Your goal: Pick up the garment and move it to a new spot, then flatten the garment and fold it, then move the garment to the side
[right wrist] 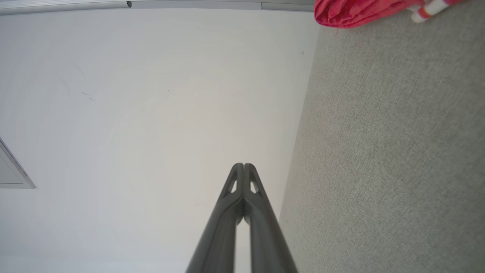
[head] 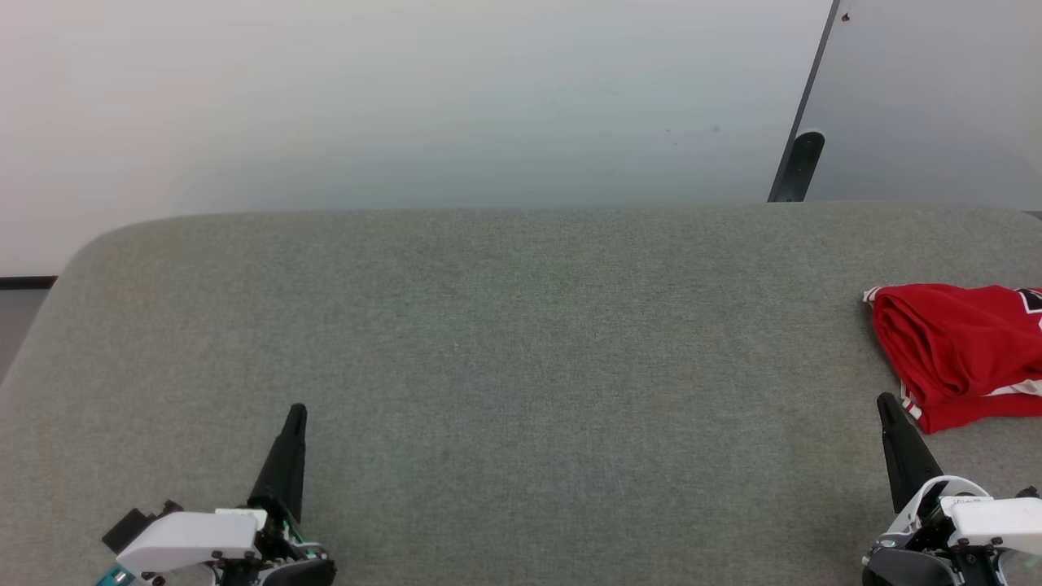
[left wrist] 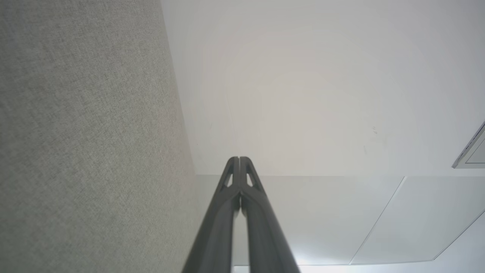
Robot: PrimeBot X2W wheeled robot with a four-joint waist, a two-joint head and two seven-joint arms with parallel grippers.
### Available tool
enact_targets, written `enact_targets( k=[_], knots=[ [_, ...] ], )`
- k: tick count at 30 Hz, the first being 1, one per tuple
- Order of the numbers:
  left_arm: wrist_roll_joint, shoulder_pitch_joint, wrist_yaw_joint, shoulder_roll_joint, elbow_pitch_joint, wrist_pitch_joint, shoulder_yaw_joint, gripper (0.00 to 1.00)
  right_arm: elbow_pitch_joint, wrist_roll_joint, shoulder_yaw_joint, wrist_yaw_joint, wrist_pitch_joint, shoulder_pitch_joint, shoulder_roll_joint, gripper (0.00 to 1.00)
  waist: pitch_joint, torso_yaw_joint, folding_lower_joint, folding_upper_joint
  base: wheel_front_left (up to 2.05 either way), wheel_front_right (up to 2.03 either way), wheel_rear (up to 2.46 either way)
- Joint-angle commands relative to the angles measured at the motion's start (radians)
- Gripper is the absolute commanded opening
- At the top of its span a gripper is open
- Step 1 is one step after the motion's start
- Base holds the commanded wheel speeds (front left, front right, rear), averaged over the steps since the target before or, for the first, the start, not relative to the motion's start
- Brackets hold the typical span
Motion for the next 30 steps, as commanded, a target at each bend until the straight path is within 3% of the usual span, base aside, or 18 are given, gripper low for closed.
enact_targets(
  k=[1, 30],
  knots=[
    [-0.003, -0.010, -0.004, 0.001, -0.001, 0.002, 0.003, 0.00, -0.002, 0.004, 0.001, 0.000, 0.002, -0.003, 0.004, 0.00, 0.000, 0.000, 0.0000, -0.0001, 0.00, 0.00, 0.00],
    [-0.003, -0.010, -0.004, 0.001, -0.001, 0.002, 0.003, 0.00, -0.002, 0.004, 0.001, 0.000, 0.002, -0.003, 0.004, 0.00, 0.000, 0.000, 0.0000, -0.0001, 0.00, 0.00, 0.00]
  ],
)
